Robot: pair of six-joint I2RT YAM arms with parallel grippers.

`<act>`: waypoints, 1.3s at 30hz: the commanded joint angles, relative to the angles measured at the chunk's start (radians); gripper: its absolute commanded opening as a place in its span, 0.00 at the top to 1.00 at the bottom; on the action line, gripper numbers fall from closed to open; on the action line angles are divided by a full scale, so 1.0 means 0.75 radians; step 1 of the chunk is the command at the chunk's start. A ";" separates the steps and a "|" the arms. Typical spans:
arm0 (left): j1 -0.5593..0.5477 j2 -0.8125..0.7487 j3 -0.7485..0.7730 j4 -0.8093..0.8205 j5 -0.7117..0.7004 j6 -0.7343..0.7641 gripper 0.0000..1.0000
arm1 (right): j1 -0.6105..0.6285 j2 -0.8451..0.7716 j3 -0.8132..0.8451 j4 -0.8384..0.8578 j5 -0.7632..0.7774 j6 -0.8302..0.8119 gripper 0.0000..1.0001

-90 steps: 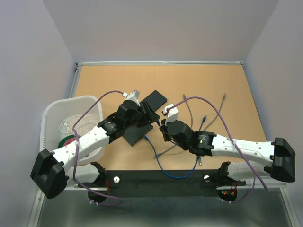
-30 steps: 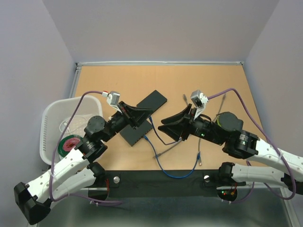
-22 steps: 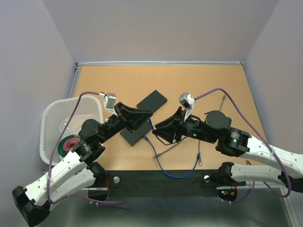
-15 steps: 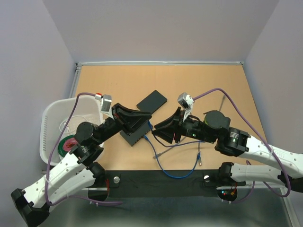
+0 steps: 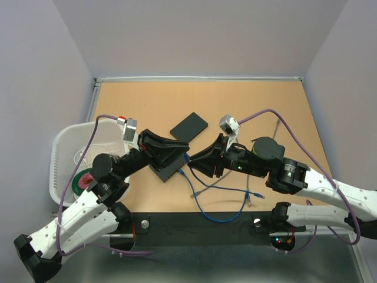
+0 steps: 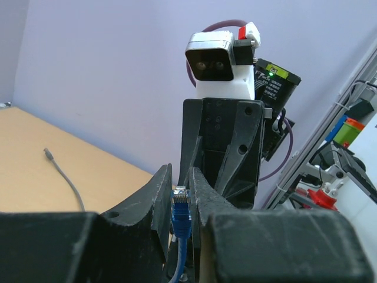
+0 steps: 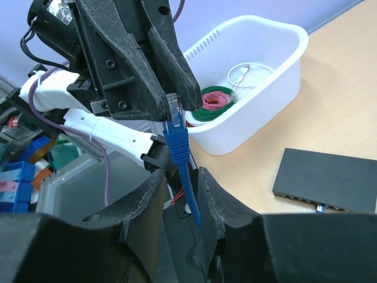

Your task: Insert the plug into the switch port

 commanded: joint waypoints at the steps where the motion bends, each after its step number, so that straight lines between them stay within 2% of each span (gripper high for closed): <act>1: -0.005 -0.002 0.008 0.129 0.039 -0.023 1.00 | -0.007 0.015 0.079 0.130 -0.032 -0.001 0.66; 22: -0.005 -0.006 -0.025 0.153 0.033 -0.055 1.00 | -0.007 0.051 0.036 0.241 -0.015 0.037 0.85; 39: -0.005 -0.012 -0.029 0.156 0.029 -0.062 1.00 | -0.007 0.074 0.017 0.276 -0.001 0.046 0.80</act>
